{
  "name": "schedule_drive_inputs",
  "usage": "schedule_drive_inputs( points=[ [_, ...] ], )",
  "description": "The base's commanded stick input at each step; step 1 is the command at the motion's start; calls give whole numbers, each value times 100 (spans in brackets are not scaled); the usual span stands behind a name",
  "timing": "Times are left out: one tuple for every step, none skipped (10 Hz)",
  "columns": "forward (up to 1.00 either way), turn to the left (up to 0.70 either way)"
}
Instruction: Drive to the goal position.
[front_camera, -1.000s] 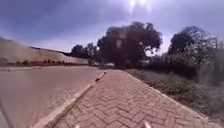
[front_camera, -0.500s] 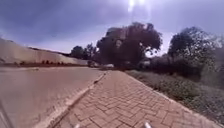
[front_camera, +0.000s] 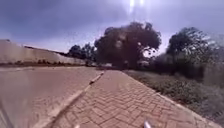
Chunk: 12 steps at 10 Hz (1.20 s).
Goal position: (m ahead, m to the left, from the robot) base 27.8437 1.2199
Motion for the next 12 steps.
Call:
schedule_drive_inputs(
  points=[
    [70, -3],
    [70, -18],
    [70, -35],
    [70, -35],
    [70, 0],
    [70, 0],
    [70, 0],
    [70, 0],
    [70, 0],
    [70, 0],
    [70, 0],
    [70, 0]
  ],
)
